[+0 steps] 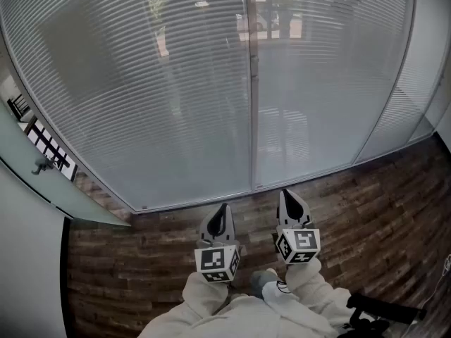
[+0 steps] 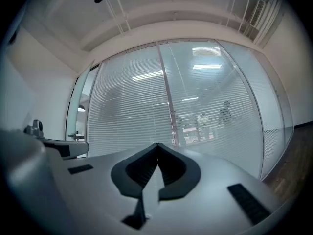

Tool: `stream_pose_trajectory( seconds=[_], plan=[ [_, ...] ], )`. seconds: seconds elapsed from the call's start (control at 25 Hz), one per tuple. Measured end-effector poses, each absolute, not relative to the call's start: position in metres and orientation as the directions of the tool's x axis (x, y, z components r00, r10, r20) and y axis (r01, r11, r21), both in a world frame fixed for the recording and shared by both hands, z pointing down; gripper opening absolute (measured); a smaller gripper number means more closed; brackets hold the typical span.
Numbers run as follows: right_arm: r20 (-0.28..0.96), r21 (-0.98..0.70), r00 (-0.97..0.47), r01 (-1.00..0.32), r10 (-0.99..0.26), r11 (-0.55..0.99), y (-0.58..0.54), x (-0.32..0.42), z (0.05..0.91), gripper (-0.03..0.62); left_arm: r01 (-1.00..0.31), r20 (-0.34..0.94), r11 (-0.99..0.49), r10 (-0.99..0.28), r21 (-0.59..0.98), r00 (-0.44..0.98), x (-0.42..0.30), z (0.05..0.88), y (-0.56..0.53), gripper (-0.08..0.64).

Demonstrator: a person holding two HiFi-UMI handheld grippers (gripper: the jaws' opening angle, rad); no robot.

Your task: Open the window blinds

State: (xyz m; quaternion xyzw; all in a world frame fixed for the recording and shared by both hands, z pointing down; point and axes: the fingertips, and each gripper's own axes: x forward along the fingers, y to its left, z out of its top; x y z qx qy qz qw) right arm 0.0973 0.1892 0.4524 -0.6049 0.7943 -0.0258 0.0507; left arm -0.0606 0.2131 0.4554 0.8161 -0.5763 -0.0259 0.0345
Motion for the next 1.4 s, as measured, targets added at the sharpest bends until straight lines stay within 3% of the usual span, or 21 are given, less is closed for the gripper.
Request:
stream_pose_trajectory(
  seconds=[0.48,0.8,1.12,1.2,1.32,1.4],
  plan=[
    [-0.118,-0.077,-0.282,-0.953,-0.952,0.292,0.026,0.104,0.442,0.011,-0.932,-0.010,-0.359,-0.933,0.058,0.359,-0.041,0.473,0.070,0.000],
    [-0.162,0.001,-0.344,-0.937,-0.925,0.349,-0.134,0.129,0.384,0.011,-0.951,-0.053,-0.305,-0.952,0.051,0.303,-0.016,0.423,-0.093,0.000],
    [-0.193,0.091,-0.432,-0.902,-0.881,0.423,-0.227,0.112,0.368,0.026,-0.963,-0.080,-0.267,-0.961,0.045,0.263,-0.022,0.409,-0.173,0.000],
    [-0.196,0.161,-0.444,-0.894,-0.874,0.418,-0.240,0.103,0.362,0.118,-0.962,-0.086,-0.271,-0.960,0.034,0.268,-0.026,0.408,-0.189,0.000],
    [-0.172,0.424,-0.439,-0.841,-0.882,0.336,-0.253,0.095,0.342,0.121,-0.958,-0.103,-0.284,-0.954,0.022,0.281,-0.033,0.407,-0.206,0.000],
    [-0.121,0.683,-0.411,-0.695,-0.904,0.225,-0.263,0.089,0.332,0.126,-0.955,-0.117,-0.294,-0.950,0.023,0.290,-0.037,0.408,-0.214,0.000]
  ],
)
